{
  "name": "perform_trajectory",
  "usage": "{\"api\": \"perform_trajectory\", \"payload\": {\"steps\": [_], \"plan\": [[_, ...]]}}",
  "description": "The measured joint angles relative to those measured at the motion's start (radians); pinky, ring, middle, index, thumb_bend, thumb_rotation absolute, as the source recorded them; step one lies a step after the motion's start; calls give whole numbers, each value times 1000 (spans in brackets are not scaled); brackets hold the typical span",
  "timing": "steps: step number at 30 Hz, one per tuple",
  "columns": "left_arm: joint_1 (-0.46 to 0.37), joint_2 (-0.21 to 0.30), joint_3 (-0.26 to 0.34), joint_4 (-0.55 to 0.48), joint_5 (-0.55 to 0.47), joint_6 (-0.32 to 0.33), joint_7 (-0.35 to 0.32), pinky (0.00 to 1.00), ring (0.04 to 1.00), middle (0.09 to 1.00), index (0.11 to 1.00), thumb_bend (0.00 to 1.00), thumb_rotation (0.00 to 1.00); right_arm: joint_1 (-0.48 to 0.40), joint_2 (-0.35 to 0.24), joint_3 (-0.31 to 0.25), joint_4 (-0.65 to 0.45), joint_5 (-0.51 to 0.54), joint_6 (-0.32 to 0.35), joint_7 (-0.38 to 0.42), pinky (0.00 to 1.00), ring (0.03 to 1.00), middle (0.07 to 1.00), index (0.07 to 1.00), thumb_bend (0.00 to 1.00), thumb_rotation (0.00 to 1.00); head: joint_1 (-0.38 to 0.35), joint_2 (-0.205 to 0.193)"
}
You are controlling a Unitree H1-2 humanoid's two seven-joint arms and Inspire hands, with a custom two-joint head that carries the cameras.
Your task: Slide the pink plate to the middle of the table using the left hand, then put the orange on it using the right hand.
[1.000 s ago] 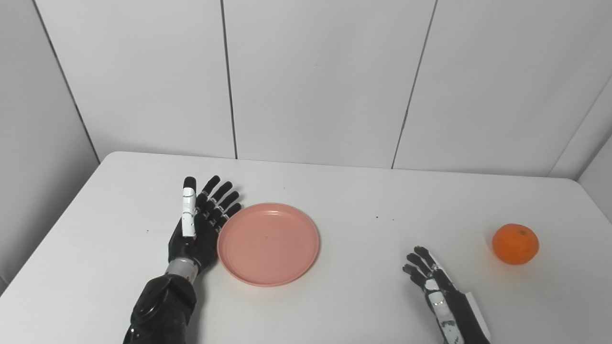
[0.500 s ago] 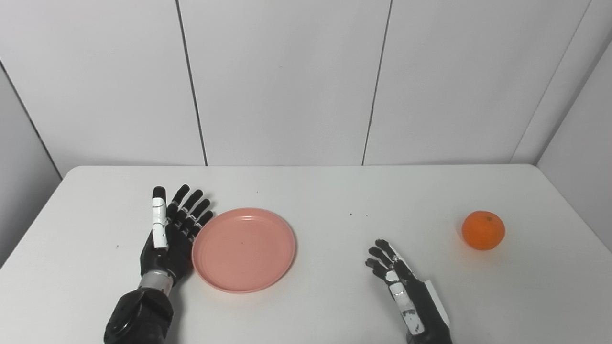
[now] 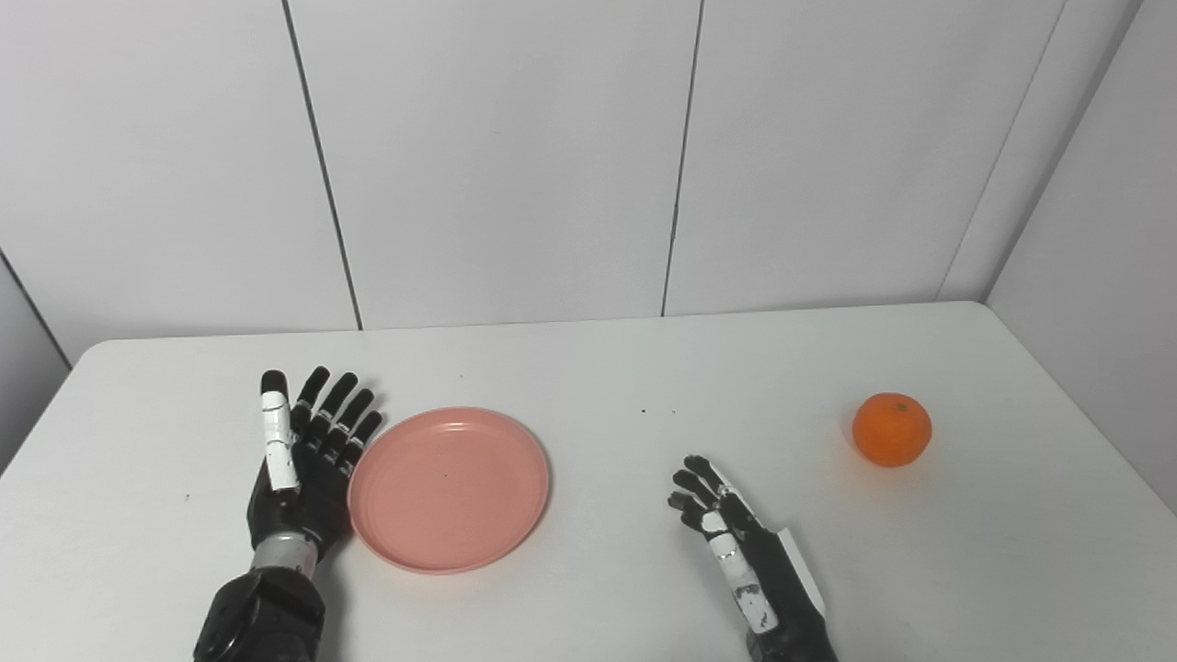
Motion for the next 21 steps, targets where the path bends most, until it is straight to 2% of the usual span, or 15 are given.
{"api": "perform_trajectory", "payload": {"steps": [8,13,21], "plan": [[0,-19,-2,-6,-5,3,14,886,876,885,908,680,809,-7,19,15,9,-16,0,-17,870,852,879,898,822,882,-31,8],[0,-23,-2,-7,-7,4,15,879,869,882,900,685,787,-10,23,20,10,-18,1,-23,863,851,881,904,810,891,-72,3],[9,-54,0,-27,-42,27,29,885,870,883,895,686,787,-13,24,28,13,-19,2,-25,878,853,883,899,837,885,-61,8]]}}
